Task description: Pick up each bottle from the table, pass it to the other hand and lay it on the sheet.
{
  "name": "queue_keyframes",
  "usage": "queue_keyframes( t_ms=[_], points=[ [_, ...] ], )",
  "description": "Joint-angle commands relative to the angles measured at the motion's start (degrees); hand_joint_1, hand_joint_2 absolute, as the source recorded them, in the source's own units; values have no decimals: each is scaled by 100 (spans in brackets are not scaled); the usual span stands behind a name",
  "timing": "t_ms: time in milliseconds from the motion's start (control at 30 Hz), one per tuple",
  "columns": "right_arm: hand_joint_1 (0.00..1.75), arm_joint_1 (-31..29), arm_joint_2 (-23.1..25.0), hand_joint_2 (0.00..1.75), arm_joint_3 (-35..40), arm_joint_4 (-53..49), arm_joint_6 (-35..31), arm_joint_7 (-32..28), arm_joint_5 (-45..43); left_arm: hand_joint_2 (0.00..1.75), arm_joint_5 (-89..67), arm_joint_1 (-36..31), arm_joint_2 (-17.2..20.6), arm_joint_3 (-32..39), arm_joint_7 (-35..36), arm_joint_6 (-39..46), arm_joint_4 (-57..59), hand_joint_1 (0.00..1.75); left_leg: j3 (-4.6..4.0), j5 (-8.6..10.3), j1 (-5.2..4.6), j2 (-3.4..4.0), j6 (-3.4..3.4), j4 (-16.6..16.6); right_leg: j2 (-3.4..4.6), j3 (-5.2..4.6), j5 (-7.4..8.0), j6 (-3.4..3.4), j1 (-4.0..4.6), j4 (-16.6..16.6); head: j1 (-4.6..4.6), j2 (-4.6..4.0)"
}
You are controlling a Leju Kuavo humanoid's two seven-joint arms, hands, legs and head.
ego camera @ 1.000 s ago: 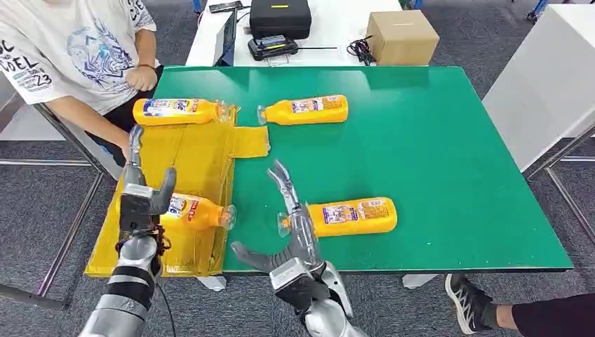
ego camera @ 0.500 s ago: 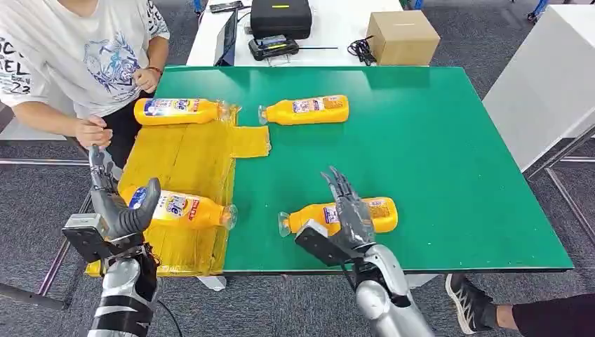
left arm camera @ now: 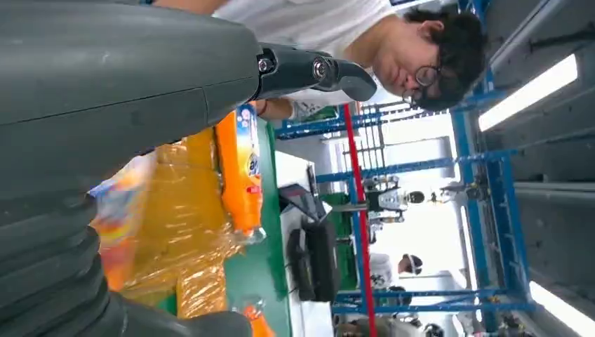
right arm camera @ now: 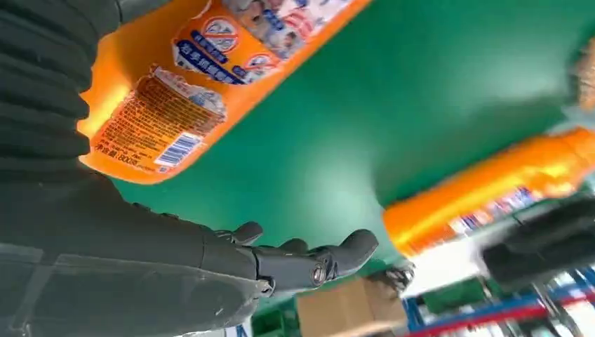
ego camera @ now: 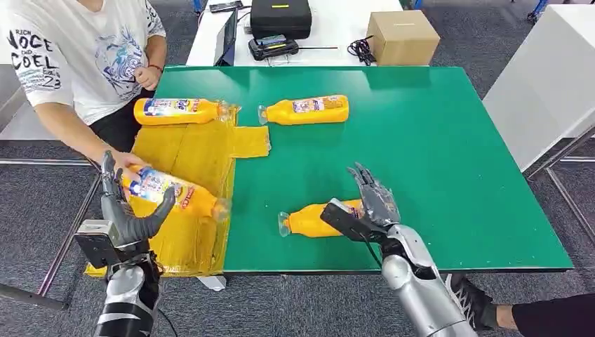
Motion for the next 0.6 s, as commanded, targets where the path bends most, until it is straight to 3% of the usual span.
queue_keyframes(
  t_ms=[33, 333, 533, 600],
  points=[
    [0, -1085, -186, 175, 387, 1543, 467, 135, -135, 175, -21, -270, -30, -163, 18, -75, 665, 0, 10, -2, 2, 8, -6, -1, 6, 9, 0, -7, 3, -3, 0, 0],
    [0, -1320, -219, 175, 519, 1875, 755, 102, -286, 175, -34, -356, -31, -229, 25, -98, 762, 0, 24, -3, 9, -1, -8, 0, -4, 24, -3, -9, 9, -6, 0, 0],
    [0, -1808, -442, 175, 865, 2390, 1552, -258, -985, 175, -4, -538, -25, -375, 28, -161, 979, 0, 22, -2, 9, -2, -8, 1, -6, 23, -2, -10, 9, -5, 0, 0],
    [0, -1901, -470, 175, 980, 2460, 1543, -277, -1102, 175, 20, -567, -14, -405, 24, -134, 1006, 0, 22, -2, 8, -2, -9, 4, -6, 23, -2, -10, 9, -3, 0, 0]
  ],
)
